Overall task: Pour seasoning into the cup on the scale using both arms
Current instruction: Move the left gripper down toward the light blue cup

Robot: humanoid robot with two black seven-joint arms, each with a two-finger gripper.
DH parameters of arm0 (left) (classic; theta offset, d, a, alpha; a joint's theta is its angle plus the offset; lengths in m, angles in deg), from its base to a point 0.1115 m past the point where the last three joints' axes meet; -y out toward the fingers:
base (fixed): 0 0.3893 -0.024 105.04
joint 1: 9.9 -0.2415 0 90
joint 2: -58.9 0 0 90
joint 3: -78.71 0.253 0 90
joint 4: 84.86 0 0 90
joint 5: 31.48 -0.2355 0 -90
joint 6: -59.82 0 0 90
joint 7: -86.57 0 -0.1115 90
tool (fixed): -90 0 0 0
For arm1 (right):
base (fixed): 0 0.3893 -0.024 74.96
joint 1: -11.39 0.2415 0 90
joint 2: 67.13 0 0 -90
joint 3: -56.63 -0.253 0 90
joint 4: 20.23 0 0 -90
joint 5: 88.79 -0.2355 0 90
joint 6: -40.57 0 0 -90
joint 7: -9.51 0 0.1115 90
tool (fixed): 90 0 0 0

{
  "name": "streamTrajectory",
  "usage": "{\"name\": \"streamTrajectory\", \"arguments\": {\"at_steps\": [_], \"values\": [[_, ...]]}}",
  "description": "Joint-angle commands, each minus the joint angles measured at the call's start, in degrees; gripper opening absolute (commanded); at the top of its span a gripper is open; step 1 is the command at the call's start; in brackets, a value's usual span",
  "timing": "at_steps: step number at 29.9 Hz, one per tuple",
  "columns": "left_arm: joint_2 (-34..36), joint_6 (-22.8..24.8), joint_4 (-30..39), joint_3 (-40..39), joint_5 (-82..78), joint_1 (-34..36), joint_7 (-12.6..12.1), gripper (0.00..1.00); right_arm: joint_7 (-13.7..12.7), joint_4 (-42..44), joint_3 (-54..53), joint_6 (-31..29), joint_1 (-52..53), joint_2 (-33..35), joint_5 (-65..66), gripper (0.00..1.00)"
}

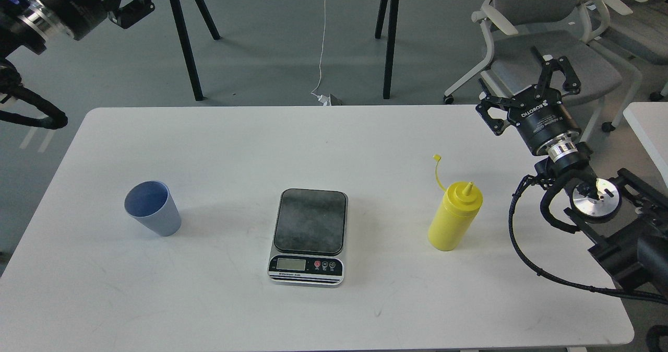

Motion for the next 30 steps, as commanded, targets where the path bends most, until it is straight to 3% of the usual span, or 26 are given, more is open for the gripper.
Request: {"name": "streamTrajectory", "arguments": {"at_steps": [1, 17, 23, 30], "values": [[0.02, 0.00, 0.09, -0.11, 0.08, 0.00, 0.00, 1.00, -0.02, -0.09, 0.08, 0.00, 0.00, -0.08, 0.00, 0.99], [-1.22, 0.00, -6.50, 0.51, -4.20, -2.02, 0.00, 1.00, 0.07, -0.18, -0.27, 0.00, -0.17, -0.87, 0.00, 0.99], [2.83, 0.00, -4.58, -0.20, -45.35, 0.78, 0.00, 0.99, 0.07, -0.18, -0.45, 0.00, -0.35, -0.43, 0.00, 0.99], [6.07, 0.00, 3.68, 0.42, -89.52, 1.41, 0.00, 0.99, 0.07, -0.18, -0.45, 0.00, -0.61, -0.60, 0.00, 0.99]]}}
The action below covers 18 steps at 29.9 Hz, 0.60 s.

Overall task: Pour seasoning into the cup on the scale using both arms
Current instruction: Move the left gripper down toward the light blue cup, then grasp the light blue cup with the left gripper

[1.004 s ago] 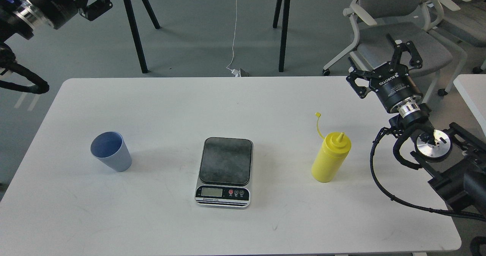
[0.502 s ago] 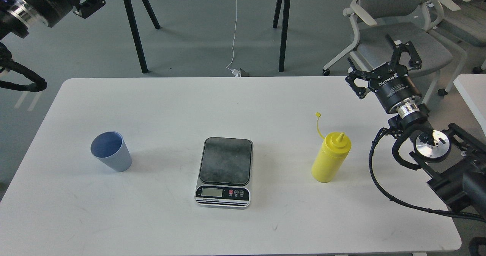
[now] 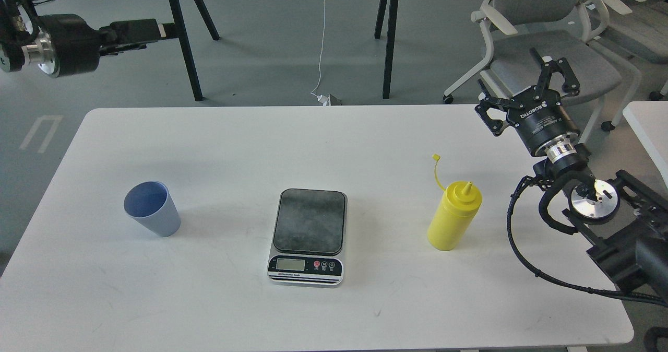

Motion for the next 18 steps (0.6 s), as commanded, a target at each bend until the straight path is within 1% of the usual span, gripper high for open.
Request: {"name": "streamTrajectory", "arguments": {"at_steps": [1, 3, 6, 9, 11, 18], "values": [[2.04, -0.01, 3.83, 0.41, -27.79, -0.72, -0.04, 0.99, 0.01, 0.01, 0.19, 0.00, -0.20, -0.26, 0.00, 0.99], [2.21, -0.01, 5.59, 2.33, -34.30, -1.16, -0.04, 1.00, 0.01, 0.01, 0.28, 0.00, -0.20, -0.44, 0.00, 0.99], [2.21, -0.01, 6.74, 9.79, -41.25, -0.81, -0.04, 1.00, 0.01, 0.01, 0.36, 0.00, -0.29, -0.44, 0.00, 0.99], [1.78, -0.01, 6.74, 16.21, -42.68, -0.72, -0.04, 1.00, 0.01, 0.01, 0.45, 0.00, -0.29, -0.44, 0.00, 0.99], [1.51, -0.01, 6.74, 19.03, -42.68, -0.81, -0.04, 1.00, 0.01, 0.01, 0.45, 0.00, -0.29, -0.44, 0.00, 0.99], [1.42, -0.01, 6.74, 20.45, -42.59, -1.60, -0.04, 1.00, 0.01, 0.01, 0.71, 0.00, -0.46, -0.44, 0.00, 0.99]]}}
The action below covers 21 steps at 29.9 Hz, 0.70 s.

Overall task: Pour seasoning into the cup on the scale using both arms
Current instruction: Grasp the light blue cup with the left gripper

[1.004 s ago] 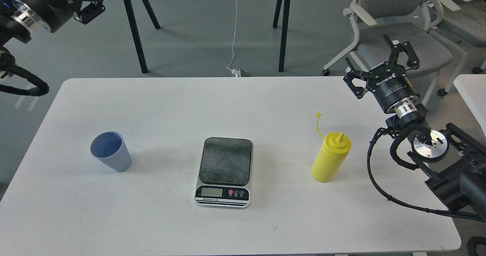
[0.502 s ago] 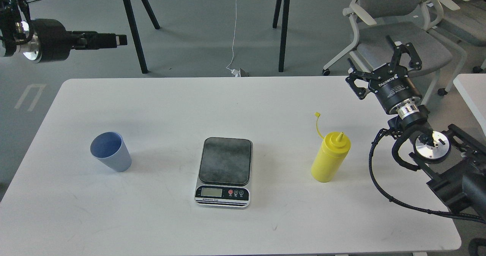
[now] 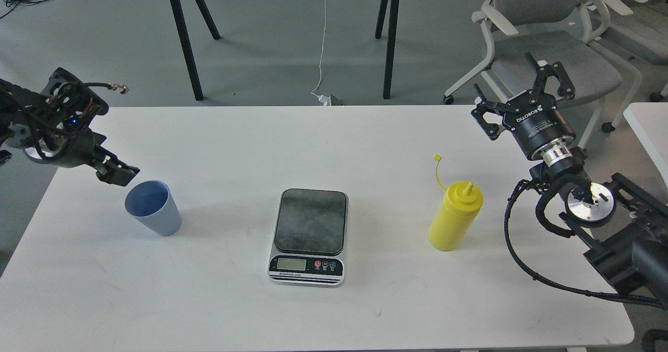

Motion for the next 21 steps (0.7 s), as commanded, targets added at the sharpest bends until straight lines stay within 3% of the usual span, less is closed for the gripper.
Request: {"name": "streamTrajectory", "arguments": {"at_steps": [1, 21], "values": [[-0.06, -0.01, 0.00, 0.43, 0.09, -0.48, 0.01, 1.00, 0.00, 0.00, 0.12, 0.00, -0.02, 0.00, 0.00, 0.99], [-5.16, -0.01, -0.79, 0.26, 0.79, -2.94, 0.01, 1.00, 0.00, 0.09, 0.20, 0.00, -0.29, 0.00, 0.00, 0.99]]}}
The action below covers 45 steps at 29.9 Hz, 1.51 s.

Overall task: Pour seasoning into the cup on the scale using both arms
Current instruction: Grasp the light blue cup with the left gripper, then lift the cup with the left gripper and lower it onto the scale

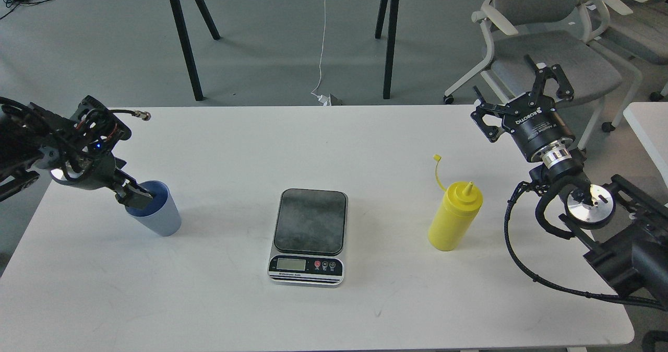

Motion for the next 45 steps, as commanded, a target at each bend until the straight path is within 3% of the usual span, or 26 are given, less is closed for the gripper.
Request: {"name": "streamTrajectory", "arguments": {"at_steps": [1, 14, 21, 31, 34, 38, 41, 45], "values": [[-0.72, 0.00, -0.08, 0.14, 0.01, -0.10, 0.01, 1.00, 0.06, 0.00, 0.00, 0.00, -0.09, 0.00, 0.00, 0.99], [-1.95, 0.00, -2.89, 0.14, 0.01, -2.74, 0.01, 0.96, -0.02, 0.08, 0.00, 0.00, -0.09, 0.18, 0.00, 0.99], [-3.36, 0.00, -4.91, 0.06, 0.18, -3.00, 0.01, 0.76, 0.06, 0.08, -0.01, 0.00, -0.09, 0.18, 0.00, 0.99], [-3.54, 0.00, -5.09, 0.23, 3.79, -3.00, 0.01, 0.61, 0.06, 0.08, -0.01, 0.00, -0.18, 0.27, 0.00, 0.99], [-3.45, 0.00, -5.18, 0.23, 3.79, -3.00, 0.01, 0.51, 0.06, 0.17, -0.09, 0.00, -0.18, 0.27, 0.00, 0.99], [-3.45, 0.00, -5.09, 0.32, 3.61, -3.09, 0.01, 0.27, 0.06, 0.17, -0.09, 0.00, -0.26, 0.18, 0.00, 0.99], [-3.36, 0.00, -5.18, 0.41, 3.52, -3.09, 0.01, 0.14, -0.02, 0.08, -0.09, 0.00, -0.62, 0.18, 0.00, 0.99], [-3.27, 0.00, -5.18, 0.32, 3.61, -2.92, 0.01, 0.05, 0.06, 0.08, -0.09, 0.00, -0.62, 0.18, 0.00, 0.99]]}}
